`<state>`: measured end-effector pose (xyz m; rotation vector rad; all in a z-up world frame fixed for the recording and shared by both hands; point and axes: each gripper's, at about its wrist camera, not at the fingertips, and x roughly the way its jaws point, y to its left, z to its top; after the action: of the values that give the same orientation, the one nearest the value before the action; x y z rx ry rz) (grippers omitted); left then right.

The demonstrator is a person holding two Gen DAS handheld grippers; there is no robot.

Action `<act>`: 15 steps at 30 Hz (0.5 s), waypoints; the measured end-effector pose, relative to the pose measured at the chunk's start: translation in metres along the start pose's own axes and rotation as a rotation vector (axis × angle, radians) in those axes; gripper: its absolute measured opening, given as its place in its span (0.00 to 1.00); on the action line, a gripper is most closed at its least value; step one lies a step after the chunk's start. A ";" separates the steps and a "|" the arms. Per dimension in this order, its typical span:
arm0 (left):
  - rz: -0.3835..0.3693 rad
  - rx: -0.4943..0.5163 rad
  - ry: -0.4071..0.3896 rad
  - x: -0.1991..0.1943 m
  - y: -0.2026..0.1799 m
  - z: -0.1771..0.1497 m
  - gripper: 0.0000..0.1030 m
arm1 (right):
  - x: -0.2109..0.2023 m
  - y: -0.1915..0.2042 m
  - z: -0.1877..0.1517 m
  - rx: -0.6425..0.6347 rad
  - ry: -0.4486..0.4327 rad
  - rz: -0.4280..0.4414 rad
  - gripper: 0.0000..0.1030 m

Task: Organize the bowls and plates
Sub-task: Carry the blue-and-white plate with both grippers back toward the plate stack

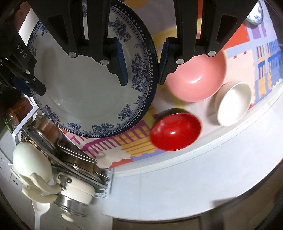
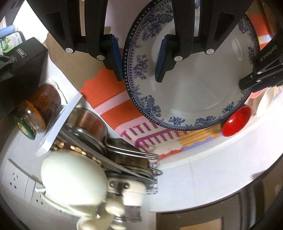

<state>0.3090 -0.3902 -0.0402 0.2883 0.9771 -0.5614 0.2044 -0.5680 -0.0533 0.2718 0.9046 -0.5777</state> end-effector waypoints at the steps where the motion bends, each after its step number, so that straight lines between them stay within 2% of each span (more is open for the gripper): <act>1: 0.005 -0.011 -0.005 -0.006 0.007 -0.004 0.34 | -0.004 0.005 -0.001 -0.011 -0.006 0.005 0.36; 15: 0.085 -0.124 -0.041 -0.063 0.087 -0.053 0.34 | -0.057 0.081 -0.020 -0.117 -0.057 0.091 0.36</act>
<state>0.2941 -0.2734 -0.0167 0.2061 0.9511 -0.4256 0.2106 -0.4728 -0.0214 0.1890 0.8634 -0.4447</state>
